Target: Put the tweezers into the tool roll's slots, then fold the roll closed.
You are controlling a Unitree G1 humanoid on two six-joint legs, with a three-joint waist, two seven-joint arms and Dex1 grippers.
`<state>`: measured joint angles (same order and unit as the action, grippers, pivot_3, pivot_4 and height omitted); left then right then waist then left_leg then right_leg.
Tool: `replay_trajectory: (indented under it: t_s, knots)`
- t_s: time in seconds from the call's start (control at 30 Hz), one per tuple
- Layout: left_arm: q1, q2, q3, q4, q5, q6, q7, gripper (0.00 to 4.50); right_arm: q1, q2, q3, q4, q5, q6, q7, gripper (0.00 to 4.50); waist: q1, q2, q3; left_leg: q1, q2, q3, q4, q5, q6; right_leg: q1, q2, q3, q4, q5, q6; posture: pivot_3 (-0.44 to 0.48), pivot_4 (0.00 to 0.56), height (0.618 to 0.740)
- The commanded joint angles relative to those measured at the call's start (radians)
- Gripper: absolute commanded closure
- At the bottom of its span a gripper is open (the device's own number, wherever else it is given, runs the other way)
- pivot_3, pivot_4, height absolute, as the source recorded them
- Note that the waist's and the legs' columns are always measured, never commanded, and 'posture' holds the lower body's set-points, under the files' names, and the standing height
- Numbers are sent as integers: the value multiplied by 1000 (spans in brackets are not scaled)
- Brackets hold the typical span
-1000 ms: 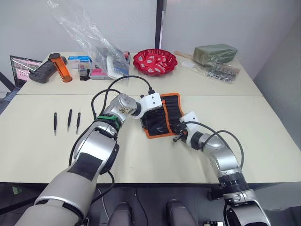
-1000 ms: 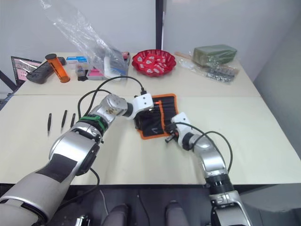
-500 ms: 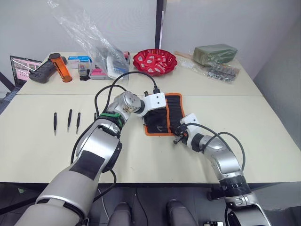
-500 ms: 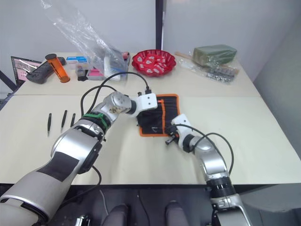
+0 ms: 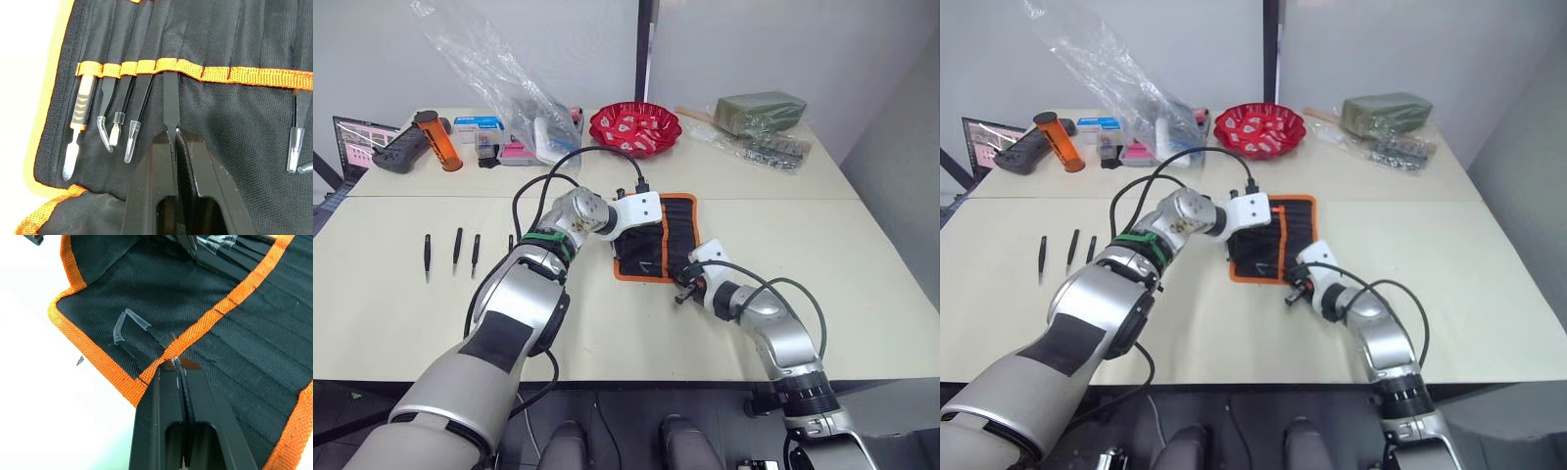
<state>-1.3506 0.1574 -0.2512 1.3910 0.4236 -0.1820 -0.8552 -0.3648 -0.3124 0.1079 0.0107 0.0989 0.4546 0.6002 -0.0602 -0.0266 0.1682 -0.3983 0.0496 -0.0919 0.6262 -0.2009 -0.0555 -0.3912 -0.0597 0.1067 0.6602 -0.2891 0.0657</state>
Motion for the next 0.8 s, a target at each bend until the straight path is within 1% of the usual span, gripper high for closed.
replay_trajectory:
  t_s: [0.03, 0.13, 0.2, 0.3, 0.37, 0.43, 0.63, 0.73, 0.8]
  knots:
    - [-36, 26, 70, -24, -73, 39, -41, 4500, 28, -10, 20, -49, 19, 58, 16, 4479, -1, 0, 0, 0, 0, 0, 0, 0, 0, 0, 0, 0, 0, 0, 0, 0, 150, 735]
    - [-20, 47, 100, -30, -99, 74, -76, 4500, 17, -20, -24, -139, 62, 97, 13, 4479, -4, 0, 0, 0, 0, 0, 0, 0, 0, 0, 0, 0, 0, 0, 0, 0, 150, 735]
    - [-4, 58, 113, -35, -115, 96, -108, 4500, 1, -19, -79, -227, 132, 154, 9, 4479, -4, 0, 0, -1, 0, 0, 0, 0, 0, -1, 0, 0, 0, 0, 0, 0, 150, 735]
    - [9, 67, 123, -42, -130, 135, -120, 4500, -18, -34, -126, -325, 211, 235, 13, 4479, -3, 1, 1, -2, 0, -1, 0, 0, 0, -2, 0, 0, 1, 0, 0, 0, 150, 735]
    - [17, 70, 128, -49, -142, 170, -132, 4500, -34, -47, -155, -374, 252, 284, 6, 4479, -2, 1, 1, -3, -1, -2, 0, 0, 0, -1, 0, 0, 1, 0, 0, 0, 150, 735]
    - [18, 71, 139, -59, -161, 248, -158, 4500, -50, -66, -176, -418, 283, 330, -1, 4479, 0, 1, 1, -3, -1, -3, 0, 0, 0, -1, 0, -1, 1, 0, 0, 0, 150, 735]
    - [32, 74, 126, -143, -187, 424, -218, 4500, -57, -93, -163, -452, 307, 380, -31, 4479, 0, 1, 1, -4, -1, -5, 1, 0, 0, -2, 0, -1, 1, 0, 0, 0, 150, 735]
    - [59, 73, 111, -246, -206, 496, -277, 4500, -31, -101, -116, -416, 255, 360, -59, 4479, 0, 1, 1, -4, -2, -5, 1, 0, 0, -2, 0, -1, 1, 0, 0, 0, 150, 735]
    - [80, 74, 98, -308, -212, 499, -292, 4500, -25, -97, -97, -394, 234, 349, -80, 4479, 0, 1, 1, -4, -2, -5, 0, 0, 0, -2, 0, -1, 1, 0, 0, 0, 150, 735]
